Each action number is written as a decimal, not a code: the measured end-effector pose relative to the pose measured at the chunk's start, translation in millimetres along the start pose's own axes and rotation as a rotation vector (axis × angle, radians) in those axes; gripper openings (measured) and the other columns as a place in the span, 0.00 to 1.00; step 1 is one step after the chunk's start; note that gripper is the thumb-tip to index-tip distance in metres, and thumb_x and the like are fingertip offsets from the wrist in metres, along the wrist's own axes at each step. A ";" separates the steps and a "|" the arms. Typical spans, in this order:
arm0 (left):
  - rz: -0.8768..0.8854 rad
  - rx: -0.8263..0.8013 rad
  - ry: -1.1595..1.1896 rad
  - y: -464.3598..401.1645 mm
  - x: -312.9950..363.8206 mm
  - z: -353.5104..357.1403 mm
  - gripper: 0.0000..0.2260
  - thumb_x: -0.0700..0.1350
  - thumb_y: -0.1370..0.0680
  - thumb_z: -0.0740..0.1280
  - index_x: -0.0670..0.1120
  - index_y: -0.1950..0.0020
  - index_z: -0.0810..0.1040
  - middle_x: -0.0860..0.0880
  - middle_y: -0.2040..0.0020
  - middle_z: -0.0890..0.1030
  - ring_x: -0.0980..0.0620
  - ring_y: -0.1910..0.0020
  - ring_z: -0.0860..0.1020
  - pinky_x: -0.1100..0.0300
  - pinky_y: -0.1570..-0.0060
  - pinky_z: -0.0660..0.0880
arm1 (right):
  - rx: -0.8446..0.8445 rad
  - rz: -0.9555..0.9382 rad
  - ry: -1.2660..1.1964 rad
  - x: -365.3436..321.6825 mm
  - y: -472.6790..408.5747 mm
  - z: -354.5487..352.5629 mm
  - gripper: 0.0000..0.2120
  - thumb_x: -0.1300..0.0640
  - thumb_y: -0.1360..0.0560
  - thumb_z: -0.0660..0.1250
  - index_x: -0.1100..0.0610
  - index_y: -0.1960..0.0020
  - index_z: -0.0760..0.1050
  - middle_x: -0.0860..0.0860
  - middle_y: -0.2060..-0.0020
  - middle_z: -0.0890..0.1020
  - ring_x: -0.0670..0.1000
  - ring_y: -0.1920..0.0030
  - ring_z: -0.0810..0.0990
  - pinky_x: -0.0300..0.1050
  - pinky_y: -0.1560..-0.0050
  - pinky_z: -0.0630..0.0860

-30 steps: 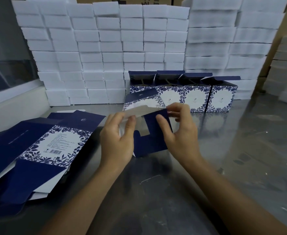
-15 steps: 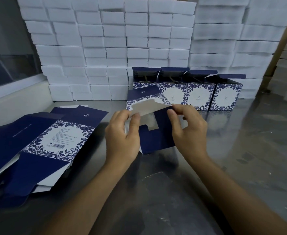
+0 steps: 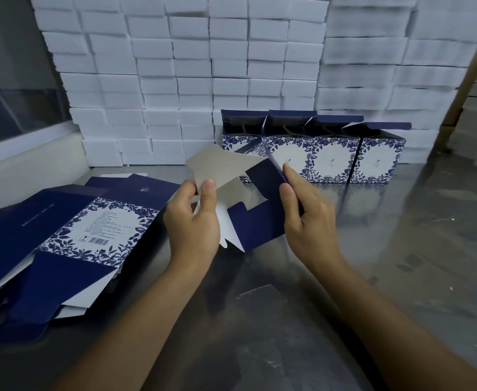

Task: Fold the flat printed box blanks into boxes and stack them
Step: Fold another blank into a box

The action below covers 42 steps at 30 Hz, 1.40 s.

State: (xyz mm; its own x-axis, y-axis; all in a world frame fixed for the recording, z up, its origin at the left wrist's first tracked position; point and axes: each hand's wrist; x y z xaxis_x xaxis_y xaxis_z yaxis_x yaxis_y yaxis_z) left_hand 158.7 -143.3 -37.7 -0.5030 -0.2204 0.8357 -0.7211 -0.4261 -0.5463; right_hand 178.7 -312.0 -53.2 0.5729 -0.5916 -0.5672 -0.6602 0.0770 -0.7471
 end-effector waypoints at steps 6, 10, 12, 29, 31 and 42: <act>-0.156 0.072 0.101 -10.6 -2.0 -5.8 0.17 0.46 0.18 0.63 0.47 0.66 0.69 0.59 0.75 0.66 0.59 0.72 0.63 0.65 0.71 0.62 | -0.126 0.040 -0.074 1.4 0.4 -3.1 0.27 0.46 0.18 0.54 0.54 0.21 0.61 0.42 0.26 0.68 0.43 0.26 0.67 0.42 0.27 0.66; -0.255 0.103 0.193 -14.6 -2.8 -8.9 0.17 0.46 0.18 0.64 0.47 0.67 0.70 0.54 0.71 0.67 0.53 0.67 0.64 0.57 0.64 0.62 | -0.139 -0.012 -0.107 1.6 -0.1 -3.8 0.24 0.49 0.17 0.54 0.54 0.22 0.63 0.40 0.28 0.68 0.40 0.27 0.67 0.36 0.29 0.64; -0.263 0.109 0.193 -14.4 -2.5 -9.0 0.18 0.46 0.19 0.64 0.48 0.68 0.69 0.53 0.72 0.66 0.51 0.66 0.63 0.56 0.64 0.61 | -0.108 -0.037 -0.125 0.6 -0.5 -2.5 0.22 0.52 0.16 0.54 0.56 0.24 0.67 0.42 0.29 0.71 0.41 0.28 0.69 0.39 0.28 0.65; -0.007 0.031 0.023 -9.8 -0.1 -7.1 0.20 0.46 0.18 0.63 0.46 0.68 0.60 0.58 0.76 0.64 0.59 0.73 0.61 0.67 0.73 0.59 | -0.058 -0.005 -0.053 -8.0 -2.3 -3.7 0.19 0.56 0.16 0.60 0.56 0.26 0.70 0.49 0.31 0.77 0.47 0.32 0.75 0.49 0.33 0.74; 0.068 -0.011 -0.049 -8.4 -0.4 -7.8 0.19 0.50 0.20 0.62 0.43 0.67 0.60 0.56 0.74 0.65 0.57 0.72 0.62 0.66 0.71 0.60 | -0.110 0.008 -0.071 -9.4 -3.9 -4.1 0.21 0.54 0.16 0.60 0.54 0.24 0.68 0.45 0.31 0.76 0.42 0.32 0.73 0.42 0.32 0.71; 0.433 -0.217 -0.264 0.2 3.3 -10.3 0.15 0.52 0.20 0.60 0.43 0.48 0.82 0.56 0.55 0.78 0.59 0.54 0.76 0.68 0.55 0.70 | -0.119 0.074 -0.247 -11.7 -7.4 -1.7 0.12 0.48 0.18 0.56 0.39 0.37 0.69 0.46 0.35 0.74 0.47 0.32 0.71 0.53 0.30 0.70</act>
State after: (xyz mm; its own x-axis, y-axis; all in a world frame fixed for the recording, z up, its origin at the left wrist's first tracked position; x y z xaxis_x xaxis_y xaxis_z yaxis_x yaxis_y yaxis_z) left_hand 152.0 -135.1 -35.7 -0.6592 -0.5599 0.5020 -0.5701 -0.0631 -0.8191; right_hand 176.0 -307.0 -40.5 0.6127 -0.3731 -0.6967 -0.7485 0.0090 -0.6630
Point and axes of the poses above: each hand's wrist, its own y-axis away from the middle knuckle, its own z-axis out of the palm, x = y × z
